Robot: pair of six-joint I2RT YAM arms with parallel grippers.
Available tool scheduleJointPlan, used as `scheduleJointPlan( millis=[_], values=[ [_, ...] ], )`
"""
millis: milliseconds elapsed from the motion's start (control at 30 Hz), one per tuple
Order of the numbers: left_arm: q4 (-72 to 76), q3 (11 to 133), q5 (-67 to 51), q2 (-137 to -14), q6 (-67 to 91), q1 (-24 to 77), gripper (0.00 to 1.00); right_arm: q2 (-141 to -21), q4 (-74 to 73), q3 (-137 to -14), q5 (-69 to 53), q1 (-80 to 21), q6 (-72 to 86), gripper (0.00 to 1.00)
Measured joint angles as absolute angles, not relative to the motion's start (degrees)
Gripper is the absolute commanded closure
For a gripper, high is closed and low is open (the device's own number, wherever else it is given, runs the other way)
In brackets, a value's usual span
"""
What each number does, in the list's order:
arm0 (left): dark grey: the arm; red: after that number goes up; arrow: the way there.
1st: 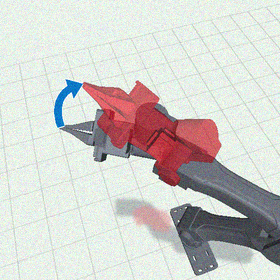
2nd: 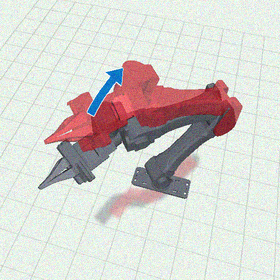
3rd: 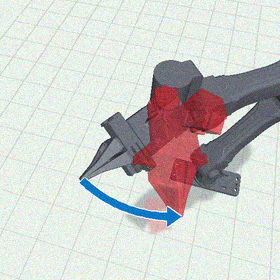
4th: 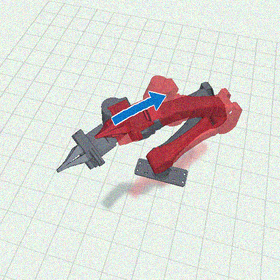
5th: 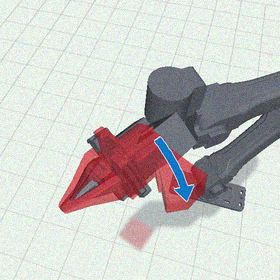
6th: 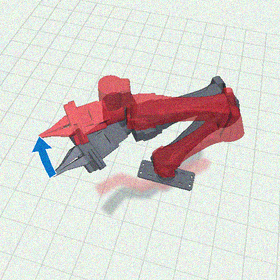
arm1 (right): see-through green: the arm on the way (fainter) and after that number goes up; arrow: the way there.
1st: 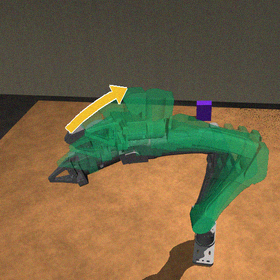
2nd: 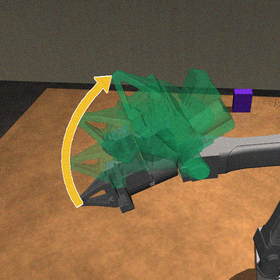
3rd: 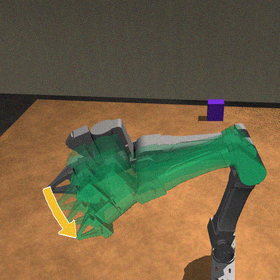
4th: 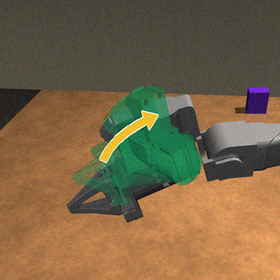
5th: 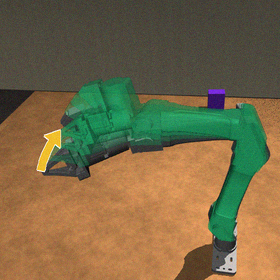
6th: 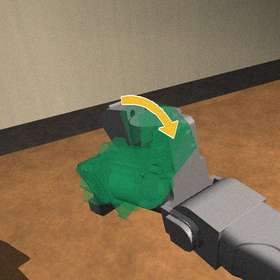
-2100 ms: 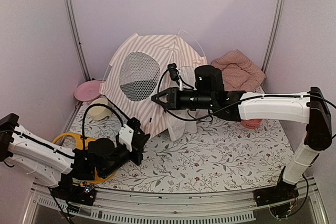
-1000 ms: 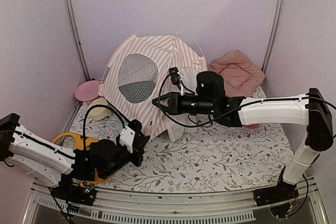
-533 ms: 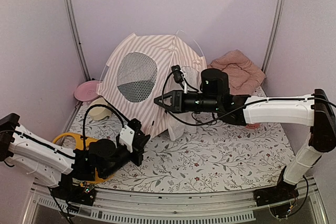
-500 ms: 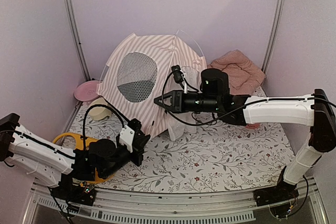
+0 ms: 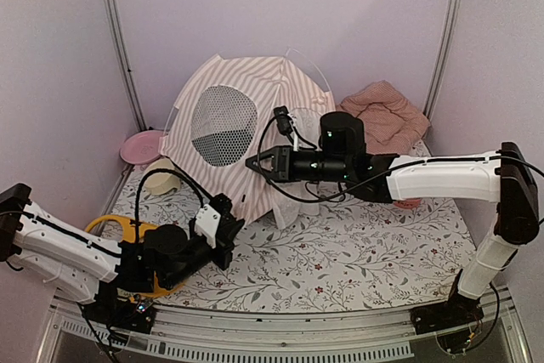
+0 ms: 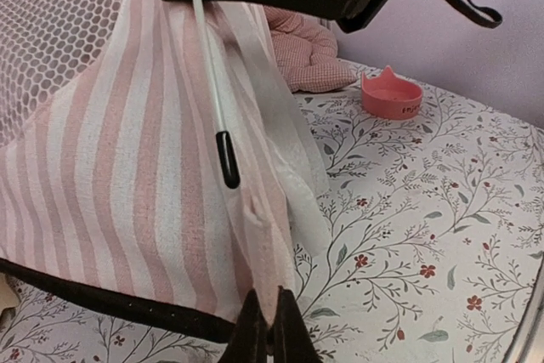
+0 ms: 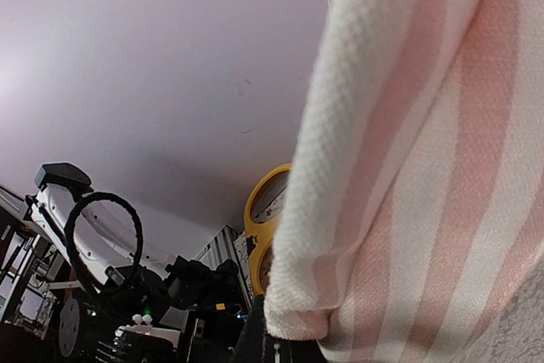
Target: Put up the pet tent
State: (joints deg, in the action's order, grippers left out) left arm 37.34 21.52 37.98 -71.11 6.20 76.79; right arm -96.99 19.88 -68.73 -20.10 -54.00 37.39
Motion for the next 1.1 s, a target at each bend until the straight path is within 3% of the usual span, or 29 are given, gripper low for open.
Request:
scheduleJointPlan(
  millis=[1100],
  values=[
    [37.08,21.71,36.71,-70.74,6.24,76.47,1.0,-95.98,21.1,-66.94,-18.87,-54.0,37.63,1.0]
  ],
)
